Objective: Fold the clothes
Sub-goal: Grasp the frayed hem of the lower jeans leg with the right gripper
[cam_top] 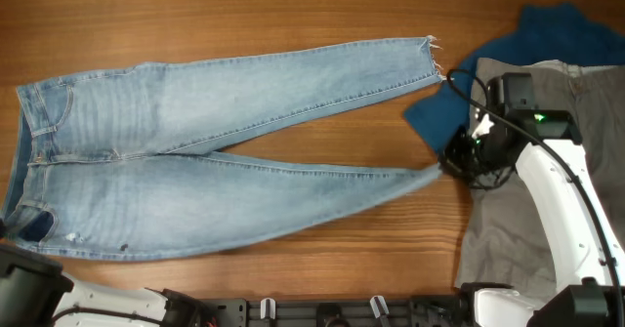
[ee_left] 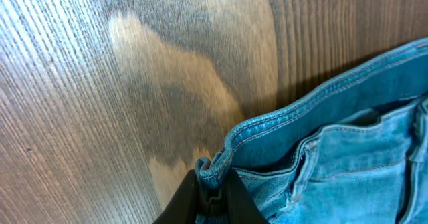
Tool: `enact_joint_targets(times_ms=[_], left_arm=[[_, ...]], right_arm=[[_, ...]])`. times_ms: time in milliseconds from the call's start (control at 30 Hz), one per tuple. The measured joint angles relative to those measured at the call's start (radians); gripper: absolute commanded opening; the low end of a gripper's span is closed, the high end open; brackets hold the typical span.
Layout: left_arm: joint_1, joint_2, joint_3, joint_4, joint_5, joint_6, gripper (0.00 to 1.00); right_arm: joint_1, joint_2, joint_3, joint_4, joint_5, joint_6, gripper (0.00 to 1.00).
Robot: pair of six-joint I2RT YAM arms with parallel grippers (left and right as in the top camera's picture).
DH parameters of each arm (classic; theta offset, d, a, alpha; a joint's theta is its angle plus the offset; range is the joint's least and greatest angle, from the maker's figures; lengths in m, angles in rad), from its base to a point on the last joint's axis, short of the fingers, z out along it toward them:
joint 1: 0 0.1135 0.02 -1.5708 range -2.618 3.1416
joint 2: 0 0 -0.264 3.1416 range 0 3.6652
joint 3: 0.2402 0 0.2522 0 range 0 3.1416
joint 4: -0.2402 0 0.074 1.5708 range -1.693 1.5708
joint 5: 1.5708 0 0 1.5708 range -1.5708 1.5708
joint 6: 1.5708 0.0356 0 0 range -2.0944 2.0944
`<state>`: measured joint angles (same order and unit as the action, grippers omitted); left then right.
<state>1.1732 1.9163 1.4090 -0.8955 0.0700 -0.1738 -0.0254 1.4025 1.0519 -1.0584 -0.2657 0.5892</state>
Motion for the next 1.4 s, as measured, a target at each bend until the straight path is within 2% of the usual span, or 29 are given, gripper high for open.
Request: enact_joint_targets(times_ms=[167, 200, 267, 300, 367, 467, 567, 633, 700, 800, 833, 900, 933, 1000, 1133, 1200, 1233, 1267, 1300, 1333, 1367, 1400], left_arm=[[0.001, -0.003, 0.0, -0.008, 0.018, 0.0, 0.04], [0.001, -0.003, 0.0, -0.01, 0.018, 0.0, 0.04], [0.001, -0.003, 0.0, -0.014, 0.019, 0.0, 0.04], [0.001, -0.003, 0.0, -0.015, 0.019, 0.0, 0.04], [0.001, -0.003, 0.0, -0.019, 0.019, 0.0, 0.04], [0.001, -0.004, 0.0, -0.023, 0.019, 0.0, 0.05], [0.001, -0.004, 0.0, -0.025, 0.019, 0.0, 0.05], [0.001, -0.004, 0.0, -0.025, 0.019, 0.0, 0.05], [0.001, -0.004, 0.0, -0.025, 0.019, 0.0, 0.06], [0.001, -0.004, 0.0, -0.025, 0.023, 0.0, 0.06], [0.001, -0.004, 0.0, -0.025, 0.023, 0.0, 0.08], [0.002, -0.004, 0.0, -0.028, 0.023, 0.0, 0.09], [0.002, -0.004, 0.0, -0.03, 0.025, 0.003, 0.1], [0.002, -0.004, 0.0, -0.033, 0.026, 0.003, 0.13], [0.002, -0.004, 0.0, -0.033, 0.039, 0.003, 0.14], [0.003, -0.004, 0.0, -0.034, 0.048, 0.003, 0.14], [0.003, -0.004, 0.0, -0.034, 0.05, 0.003, 0.14], [0.003, -0.004, 0.0, -0.034, 0.052, 0.003, 0.14], [0.005, -0.004, 0.0, -0.034, 0.052, 0.003, 0.14], [0.005, -0.004, 0.0, -0.034, 0.052, 0.003, 0.14], [0.005, -0.004, 0.0, -0.034, 0.052, 0.003, 0.14], [0.005, -0.004, 0.0, -0.034, 0.052, 0.003, 0.14]], right_arm=[[0.038, 0.144, -0.005, 0.213, -0.004, 0.02, 0.04], [0.038, 0.176, -0.006, 0.272, -0.008, 0.021, 0.1], [0.038, 0.218, -0.01, 0.345, -0.019, 0.026, 0.48], [0.038, 0.235, -0.01, 0.373, -0.027, 0.021, 0.52], [0.038, 0.252, -0.011, 0.414, -0.059, -0.022, 0.52], [0.038, 0.256, -0.011, 0.38, -0.045, -0.079, 0.51], [0.038, 0.256, -0.011, 0.341, 0.058, -0.097, 0.47], [0.038, 0.256, -0.011, 0.339, 0.131, -0.109, 0.48], [0.037, 0.257, -0.014, 0.402, 0.152, -0.203, 0.48], [0.037, 0.273, -0.014, 0.496, 0.071, -0.395, 0.47], [0.037, 0.294, -0.014, 0.517, 0.057, -0.422, 0.43], [0.037, 0.348, -0.014, 0.551, 0.057, -0.459, 0.4], [0.037, 0.383, -0.014, 0.566, 0.057, -0.491, 0.4], [0.037, 0.429, -0.014, 0.57, 0.051, -0.596, 0.49], [0.037, 0.429, -0.014, 0.609, 0.012, -0.687, 0.49], [0.037, 0.429, -0.014, 0.627, -0.033, -0.718, 0.41], [0.037, 0.429, -0.014, 0.63, -0.049, -0.738, 0.41], [0.037, 0.429, -0.014, 0.63, -0.054, -0.745, 0.42], [0.037, 0.43, -0.014, 0.629, -0.057, -0.752, 0.47], [0.037, 0.43, -0.014, 0.629, -0.06, -0.755, 0.57], [0.037, 0.43, -0.016, 0.63, -0.06, -0.766, 0.63], [0.037, 0.43, -0.02, 0.635, -0.058, -0.775, 0.63]])
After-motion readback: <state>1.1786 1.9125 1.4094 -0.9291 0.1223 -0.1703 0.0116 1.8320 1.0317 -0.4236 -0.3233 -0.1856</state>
